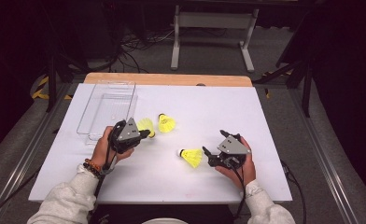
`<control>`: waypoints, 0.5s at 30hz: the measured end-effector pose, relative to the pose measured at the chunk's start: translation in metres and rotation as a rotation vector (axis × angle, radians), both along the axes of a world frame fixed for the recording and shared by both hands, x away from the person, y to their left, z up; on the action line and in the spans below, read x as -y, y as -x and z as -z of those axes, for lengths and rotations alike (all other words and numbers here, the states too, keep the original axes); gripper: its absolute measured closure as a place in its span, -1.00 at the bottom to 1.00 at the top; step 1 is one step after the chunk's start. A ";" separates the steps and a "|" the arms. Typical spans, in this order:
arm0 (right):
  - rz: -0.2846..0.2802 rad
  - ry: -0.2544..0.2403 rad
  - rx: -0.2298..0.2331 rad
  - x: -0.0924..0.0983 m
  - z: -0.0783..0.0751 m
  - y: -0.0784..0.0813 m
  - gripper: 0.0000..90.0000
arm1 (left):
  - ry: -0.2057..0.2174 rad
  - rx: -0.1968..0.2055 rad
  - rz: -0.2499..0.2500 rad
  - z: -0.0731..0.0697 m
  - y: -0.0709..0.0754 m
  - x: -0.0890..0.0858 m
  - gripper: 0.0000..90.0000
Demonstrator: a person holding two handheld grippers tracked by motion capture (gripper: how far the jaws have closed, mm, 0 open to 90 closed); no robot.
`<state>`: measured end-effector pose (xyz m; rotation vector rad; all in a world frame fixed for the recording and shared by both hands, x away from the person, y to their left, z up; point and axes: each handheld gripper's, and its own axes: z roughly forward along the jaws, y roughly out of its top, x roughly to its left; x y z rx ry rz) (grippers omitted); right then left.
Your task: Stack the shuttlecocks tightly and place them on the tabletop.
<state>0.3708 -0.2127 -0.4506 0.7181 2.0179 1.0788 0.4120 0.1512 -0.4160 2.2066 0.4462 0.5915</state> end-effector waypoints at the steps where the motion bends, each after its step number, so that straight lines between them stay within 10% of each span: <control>1: -0.001 0.001 -0.001 0.000 0.000 0.000 -0.66 | -0.013 -0.006 -0.003 -0.001 0.000 -0.001 0.99; 15: -0.006 0.004 -0.014 -0.001 0.001 -0.001 -0.66 | -0.089 -0.052 0.034 -0.001 -0.004 0.004 0.92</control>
